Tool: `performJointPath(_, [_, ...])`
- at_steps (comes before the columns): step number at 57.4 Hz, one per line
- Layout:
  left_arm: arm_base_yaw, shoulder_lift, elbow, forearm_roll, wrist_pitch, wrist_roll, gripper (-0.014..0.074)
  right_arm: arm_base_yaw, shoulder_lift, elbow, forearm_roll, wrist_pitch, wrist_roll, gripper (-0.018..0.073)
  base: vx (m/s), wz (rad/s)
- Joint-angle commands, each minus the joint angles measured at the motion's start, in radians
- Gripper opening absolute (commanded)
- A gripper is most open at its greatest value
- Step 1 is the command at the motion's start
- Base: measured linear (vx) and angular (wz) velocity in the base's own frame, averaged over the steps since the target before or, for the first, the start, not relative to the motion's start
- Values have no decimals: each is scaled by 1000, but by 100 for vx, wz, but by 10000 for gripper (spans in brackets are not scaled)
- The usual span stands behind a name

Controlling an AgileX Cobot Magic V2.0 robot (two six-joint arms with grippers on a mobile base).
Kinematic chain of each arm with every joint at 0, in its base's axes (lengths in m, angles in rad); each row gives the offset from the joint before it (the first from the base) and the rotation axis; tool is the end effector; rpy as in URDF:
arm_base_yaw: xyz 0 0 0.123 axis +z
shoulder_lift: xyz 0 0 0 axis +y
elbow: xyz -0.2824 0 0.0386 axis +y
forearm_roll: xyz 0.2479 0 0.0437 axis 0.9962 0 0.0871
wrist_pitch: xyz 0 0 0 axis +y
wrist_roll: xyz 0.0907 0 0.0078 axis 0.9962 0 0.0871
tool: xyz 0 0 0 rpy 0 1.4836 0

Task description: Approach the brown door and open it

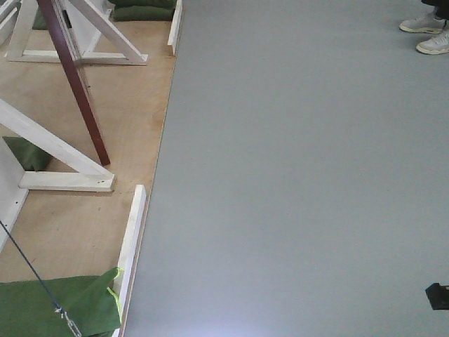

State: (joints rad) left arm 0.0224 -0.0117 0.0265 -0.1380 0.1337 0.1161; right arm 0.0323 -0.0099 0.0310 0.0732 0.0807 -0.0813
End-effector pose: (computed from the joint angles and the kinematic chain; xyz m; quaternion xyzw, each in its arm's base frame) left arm 0.0566 -0.0004 0.1927 -0.0094 0.7280 -0.0061 0.6855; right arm 0.0570 0.0024 0.1958 -0.0165 0.7120 0.0105 0.7019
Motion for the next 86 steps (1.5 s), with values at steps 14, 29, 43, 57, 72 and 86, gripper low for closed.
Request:
performJointPath(14, [1,-13,-18,-12,-85,-8,-3,-5,-12,5,-7,-81,-4,0,22,1])
performJointPath(29, [1,-13,-18,-12,-85,-8,-3,-5,-12,5,-7,-81,-4,0,26,-4])
performJointPath(43, [1,-13,-18,-12,-85,-8,-3,-5,-12,5,-7,-81,-4,0,32,-8])
performJointPath(57, [1,-13,-18,-12,-85,-8,-3,-5,-12,5,-7,-81,-4,0,37,-3])
performJointPath(72, [1,-13,-18,-12,-84,-8,-3,-5,-12,5,-7,-81,-4,0,44,6])
performJointPath(86, [1,-13,-18,-12,-84,-8,-3,-5,-12,5,-7,-81,-4,0,47,6])
